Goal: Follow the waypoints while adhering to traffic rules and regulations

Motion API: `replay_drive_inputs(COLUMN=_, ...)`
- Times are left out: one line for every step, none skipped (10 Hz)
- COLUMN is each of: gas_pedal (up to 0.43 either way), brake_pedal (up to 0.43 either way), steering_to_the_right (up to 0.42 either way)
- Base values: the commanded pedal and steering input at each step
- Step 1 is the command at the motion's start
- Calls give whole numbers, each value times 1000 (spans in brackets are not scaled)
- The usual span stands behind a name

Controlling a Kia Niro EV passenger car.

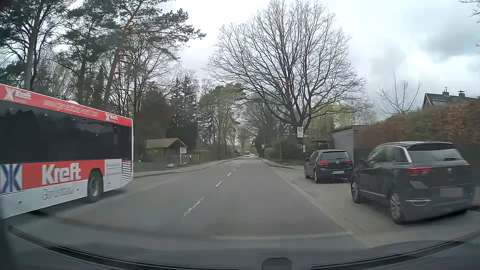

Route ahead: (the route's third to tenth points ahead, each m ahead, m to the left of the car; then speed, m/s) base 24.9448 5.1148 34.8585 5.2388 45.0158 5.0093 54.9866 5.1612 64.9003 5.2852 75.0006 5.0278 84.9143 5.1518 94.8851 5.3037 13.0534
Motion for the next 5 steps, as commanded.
replay_drive_inputs(gas_pedal=157, brake_pedal=0, steering_to_the_right=-3)
replay_drive_inputs(gas_pedal=157, brake_pedal=0, steering_to_the_right=-3)
replay_drive_inputs(gas_pedal=157, brake_pedal=0, steering_to_the_right=-3)
replay_drive_inputs(gas_pedal=157, brake_pedal=0, steering_to_the_right=-3)
replay_drive_inputs(gas_pedal=157, brake_pedal=0, steering_to_the_right=-3)
